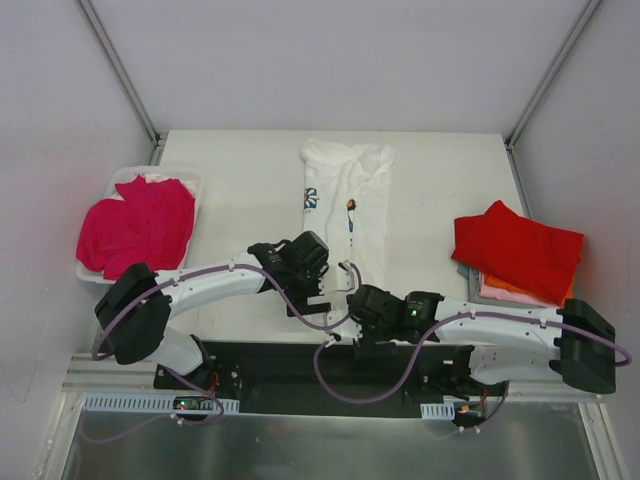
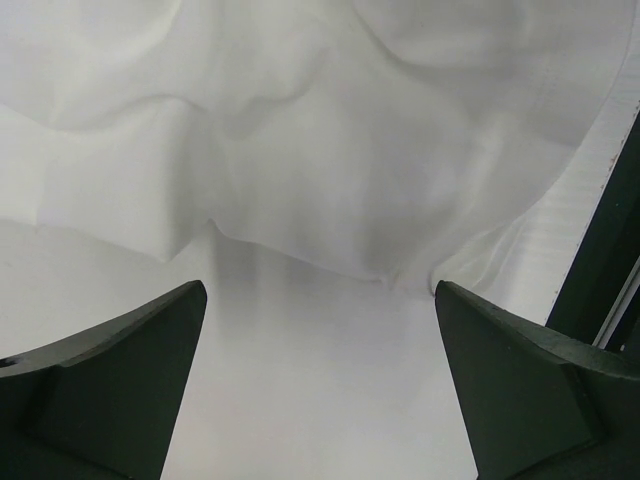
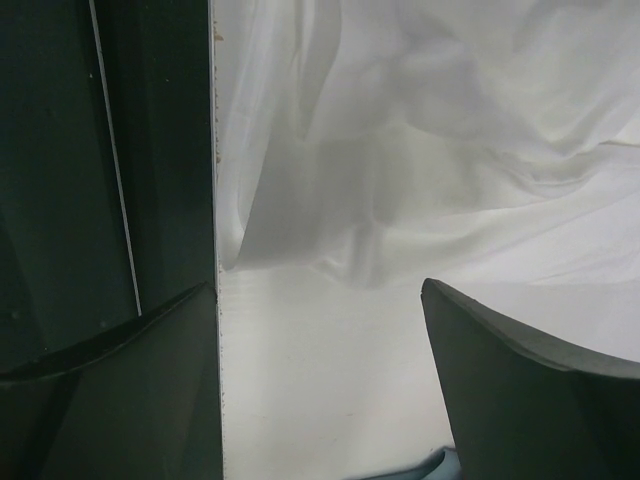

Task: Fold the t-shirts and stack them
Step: Grab the bottom of the folded rectangular tshirt with right arm

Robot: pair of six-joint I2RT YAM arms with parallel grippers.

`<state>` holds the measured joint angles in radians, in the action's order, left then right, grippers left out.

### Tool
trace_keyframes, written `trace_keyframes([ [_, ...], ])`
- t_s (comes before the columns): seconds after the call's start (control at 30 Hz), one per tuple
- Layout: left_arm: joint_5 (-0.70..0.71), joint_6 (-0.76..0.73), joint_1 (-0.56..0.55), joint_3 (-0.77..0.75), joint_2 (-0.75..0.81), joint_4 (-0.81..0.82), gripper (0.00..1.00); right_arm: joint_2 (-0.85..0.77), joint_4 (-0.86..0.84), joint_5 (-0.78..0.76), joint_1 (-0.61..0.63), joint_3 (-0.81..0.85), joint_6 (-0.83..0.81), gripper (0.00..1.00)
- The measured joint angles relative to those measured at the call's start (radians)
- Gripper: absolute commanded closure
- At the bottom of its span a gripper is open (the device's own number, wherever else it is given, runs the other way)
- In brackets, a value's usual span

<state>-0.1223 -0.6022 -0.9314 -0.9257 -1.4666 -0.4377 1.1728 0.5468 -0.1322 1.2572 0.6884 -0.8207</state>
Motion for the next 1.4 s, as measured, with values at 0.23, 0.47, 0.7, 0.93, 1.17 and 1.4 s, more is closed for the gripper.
trace_keyframes([
  [0.23, 0.0, -0.001, 0.057, 0.0, 0.109, 0.001, 0.01, 0.012, 0.003, 0.022, -0.004, 0.032, -0.004, 0.12],
  [0.47, 0.0, -0.017, 0.174, -0.002, 0.223, 0.033, 0.01, 0.138, 0.002, 0.044, -0.006, 0.123, -0.002, 0.12],
  [0.7, -0.005, -0.056, 0.288, -0.027, 0.187, 0.041, 0.01, 0.314, -0.031, 0.071, -0.006, 0.221, 0.0, 0.12],
  [0.93, -0.031, -0.089, 0.378, -0.055, 0.14, 0.066, 0.01, 0.41, -0.05, 0.095, -0.006, 0.283, 0.0, 0.14],
  [1.17, -0.048, -0.102, 0.405, -0.065, 0.135, 0.072, 0.01, 0.426, -0.057, 0.127, -0.016, 0.284, -0.002, 0.15],
  [1.4, -0.054, -0.113, 0.409, -0.065, 0.135, 0.075, 0.01, 0.463, -0.067, 0.182, -0.041, 0.284, -0.013, 0.16],
])
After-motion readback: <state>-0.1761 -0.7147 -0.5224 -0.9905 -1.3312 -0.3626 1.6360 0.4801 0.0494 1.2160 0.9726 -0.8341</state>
